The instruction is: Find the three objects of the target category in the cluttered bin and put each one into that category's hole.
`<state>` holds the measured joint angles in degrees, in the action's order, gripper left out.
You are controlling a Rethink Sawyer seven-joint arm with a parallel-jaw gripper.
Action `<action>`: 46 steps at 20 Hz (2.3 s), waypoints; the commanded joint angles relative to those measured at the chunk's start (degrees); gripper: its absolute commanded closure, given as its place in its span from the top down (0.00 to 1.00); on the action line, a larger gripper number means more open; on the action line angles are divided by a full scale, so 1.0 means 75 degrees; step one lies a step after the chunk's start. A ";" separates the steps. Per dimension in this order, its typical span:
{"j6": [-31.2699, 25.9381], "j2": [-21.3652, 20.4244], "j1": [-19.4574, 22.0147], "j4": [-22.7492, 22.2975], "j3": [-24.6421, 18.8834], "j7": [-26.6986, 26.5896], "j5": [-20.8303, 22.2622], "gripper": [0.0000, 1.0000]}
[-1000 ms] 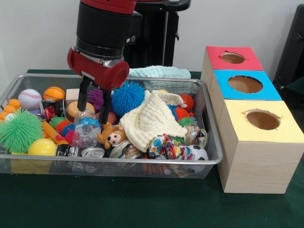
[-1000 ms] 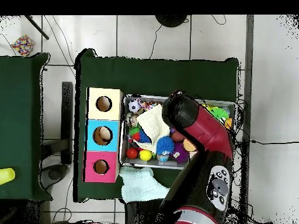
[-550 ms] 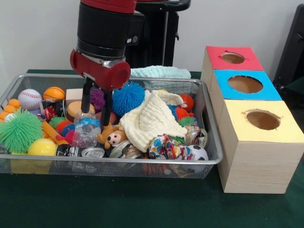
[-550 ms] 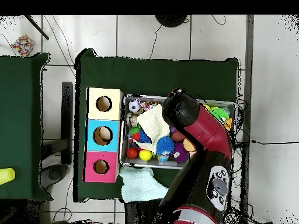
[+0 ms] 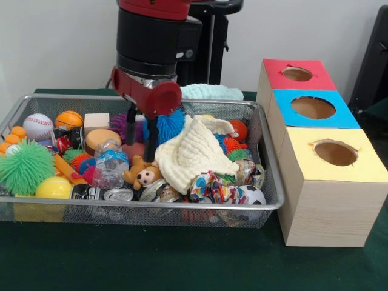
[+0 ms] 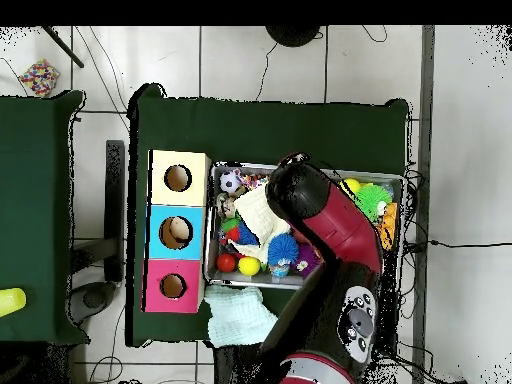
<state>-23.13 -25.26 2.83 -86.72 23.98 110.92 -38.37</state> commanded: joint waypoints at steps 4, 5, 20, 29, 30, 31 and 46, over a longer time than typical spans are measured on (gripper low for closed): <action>-0.0452 0.0631 -0.0400 -0.0715 -0.0309 0.3322 -0.0630 1.00; -0.0416 0.0631 -0.0453 -0.0782 -0.0322 0.3501 -0.0711 1.00; 0.0507 0.0598 -0.0250 -0.1274 -0.0992 0.3697 -0.0771 1.00; 0.0321 0.0428 0.0165 -0.1499 -0.1225 0.3530 -0.0842 1.00; 0.0226 0.0386 0.0205 -0.1513 -0.1222 0.3496 -0.0823 1.00; 0.0129 0.0357 0.0224 -0.1520 -0.1205 0.3494 -0.0807 1.00; 0.0066 0.0724 0.0207 -0.1579 -0.1075 0.3543 -0.0587 1.00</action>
<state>-21.44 -22.24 4.01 -94.39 23.08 125.89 -42.19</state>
